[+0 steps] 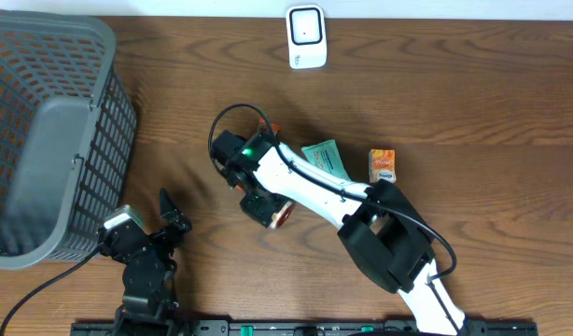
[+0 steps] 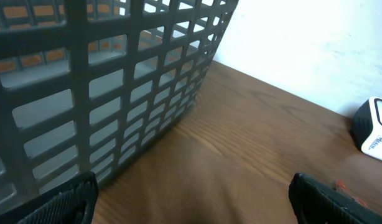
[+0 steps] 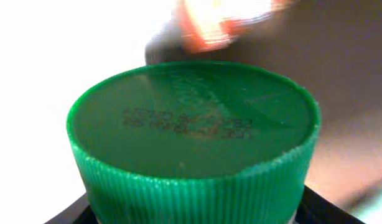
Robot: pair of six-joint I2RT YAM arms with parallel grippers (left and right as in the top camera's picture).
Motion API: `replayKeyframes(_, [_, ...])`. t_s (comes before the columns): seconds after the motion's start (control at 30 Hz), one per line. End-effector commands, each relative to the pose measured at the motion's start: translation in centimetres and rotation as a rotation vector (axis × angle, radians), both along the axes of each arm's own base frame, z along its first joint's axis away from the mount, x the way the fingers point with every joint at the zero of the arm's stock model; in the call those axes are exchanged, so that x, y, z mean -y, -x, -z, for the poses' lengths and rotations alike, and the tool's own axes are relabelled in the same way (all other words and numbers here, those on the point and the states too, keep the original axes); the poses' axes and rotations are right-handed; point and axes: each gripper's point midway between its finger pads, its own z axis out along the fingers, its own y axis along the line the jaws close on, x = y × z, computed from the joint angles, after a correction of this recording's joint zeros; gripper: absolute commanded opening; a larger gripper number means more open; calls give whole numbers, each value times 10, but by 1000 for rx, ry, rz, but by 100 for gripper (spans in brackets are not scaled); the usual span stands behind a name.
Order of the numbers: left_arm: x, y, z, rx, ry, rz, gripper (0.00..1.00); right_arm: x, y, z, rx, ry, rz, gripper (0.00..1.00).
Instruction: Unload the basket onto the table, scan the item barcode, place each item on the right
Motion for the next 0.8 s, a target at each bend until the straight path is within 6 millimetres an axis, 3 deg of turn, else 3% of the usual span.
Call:
replayKeyframes(0.0, [-2, 0, 12, -26, -3, -11, 98, -21, 23, -4, -211, -169, -23, 57])
replayKeyframes(0.33, [-2, 0, 12, -26, -3, -11, 98, -39, 31, -31, -432, -435, 5, 57])
replayKeyframes(0.47, [-2, 0, 12, -26, -3, -11, 98, -44, 31, -42, -495, -513, 38, 62])
replayKeyframes(0.77, [-2, 0, 12, -26, -3, -11, 98, -59, 37, -82, -675, -749, 68, 59])
